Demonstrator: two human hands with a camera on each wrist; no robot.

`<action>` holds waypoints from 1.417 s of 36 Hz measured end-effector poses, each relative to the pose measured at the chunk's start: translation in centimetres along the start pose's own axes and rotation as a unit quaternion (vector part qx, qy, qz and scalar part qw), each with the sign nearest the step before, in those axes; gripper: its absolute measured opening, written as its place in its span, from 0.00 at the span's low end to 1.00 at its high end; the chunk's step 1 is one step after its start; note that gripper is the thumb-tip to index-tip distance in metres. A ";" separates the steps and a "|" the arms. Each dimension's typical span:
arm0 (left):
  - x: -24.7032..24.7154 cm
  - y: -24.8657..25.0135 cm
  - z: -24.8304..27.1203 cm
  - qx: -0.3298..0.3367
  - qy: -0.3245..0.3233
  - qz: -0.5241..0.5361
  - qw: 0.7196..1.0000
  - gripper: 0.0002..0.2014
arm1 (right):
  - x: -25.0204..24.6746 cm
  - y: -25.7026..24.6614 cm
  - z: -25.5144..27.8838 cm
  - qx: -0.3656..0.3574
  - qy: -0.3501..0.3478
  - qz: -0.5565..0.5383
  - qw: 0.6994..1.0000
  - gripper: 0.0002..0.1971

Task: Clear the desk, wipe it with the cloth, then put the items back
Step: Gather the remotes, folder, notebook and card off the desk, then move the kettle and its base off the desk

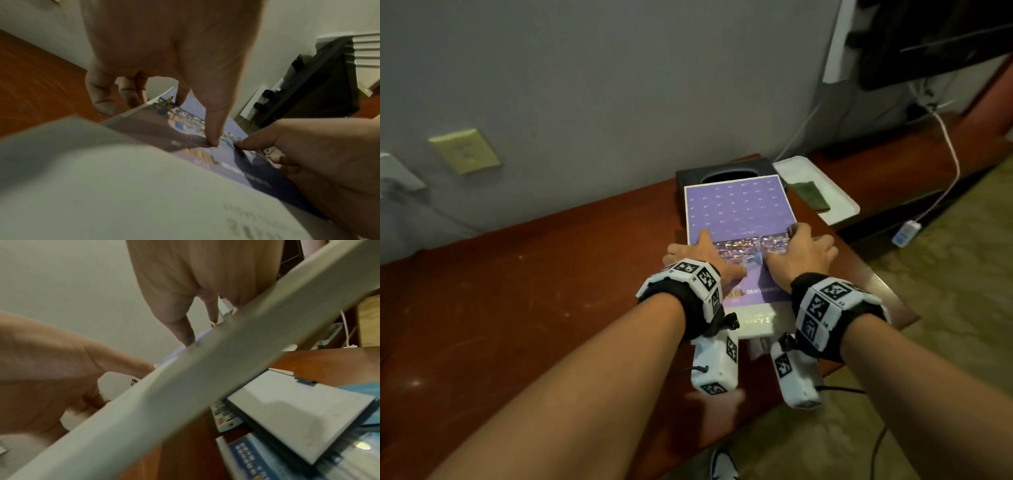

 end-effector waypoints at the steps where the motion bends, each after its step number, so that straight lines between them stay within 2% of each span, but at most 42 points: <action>1: 0.7 0.7 -0.6 0.001 -0.005 0.000 1.000 0.45 | -0.2 0.7 -0.8 0.003 0.000 0.001 1.000 0.31; 10: 7.0 1.6 -5.3 -0.028 -0.068 0.001 0.997 0.50 | 2.2 6.1 -6.5 0.040 -0.041 0.037 0.998 0.28; 16: 9.6 1.1 -7.7 -0.015 -0.093 0.045 0.995 0.50 | 3.2 6.7 -8.9 0.023 -0.010 0.051 0.998 0.26; 18: 8.8 1.3 -7.6 -0.009 -0.086 0.029 0.996 0.49 | 3.4 5.7 -8.5 0.014 0.012 0.107 0.994 0.27; 21: 5.3 2.0 -6.5 0.014 -0.034 -0.036 0.999 0.44 | 3.8 2.2 -7.3 -0.059 0.050 0.174 0.982 0.26; 25: -2.8 -0.2 -4.1 0.044 0.058 -0.053 0.996 0.34 | 4.8 -6.6 -4.4 -0.179 0.023 0.187 0.966 0.24; 28: -9.8 -5.2 -0.8 0.017 0.148 -0.052 0.987 0.30 | 6.3 -14.6 -0.1 -0.288 0.013 0.216 0.933 0.24; 31: -15.4 -12.6 3.1 -0.041 0.209 -0.043 0.976 0.29 | 9.3 -21.6 5.8 -0.387 -0.022 0.238 0.891 0.24; 33: -18.1 -18.5 5.9 -0.097 0.225 -0.031 0.969 0.31 | 12.1 -25.3 10.0 -0.437 -0.045 0.241 0.866 0.24; 37: -21.1 -29.8 11.9 -0.186 0.241 0.012 0.952 0.33 | 18.7 -30.0 18.2 -0.482 -0.109 0.226 0.839 0.24; 41: -21.2 -39.6 17.0 -0.245 0.251 0.036 0.936 0.32 | 25.2 -31.9 25.4 -0.502 -0.174 0.211 0.821 0.23; 45: -19.2 -47.8 20.4 -0.292 0.233 0.067 0.925 0.32 | 31.2 -31.2 30.8 -0.495 -0.241 0.213 0.807 0.22; 51: -16.2 -54.7 21.6 -0.309 0.234 0.101 0.916 0.30 | 37.6 -28.9 34.7 -0.459 -0.311 0.243 0.796 0.24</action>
Point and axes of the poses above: each hand's wrist, its own z-axis away from the middle knuckle, its own x-axis out of the palm, y = z × x, the point moved 3 cm from there along -z, towards the middle knuckle, and after that the axes turned 6 degrees about -y, right-handed, at the moved point
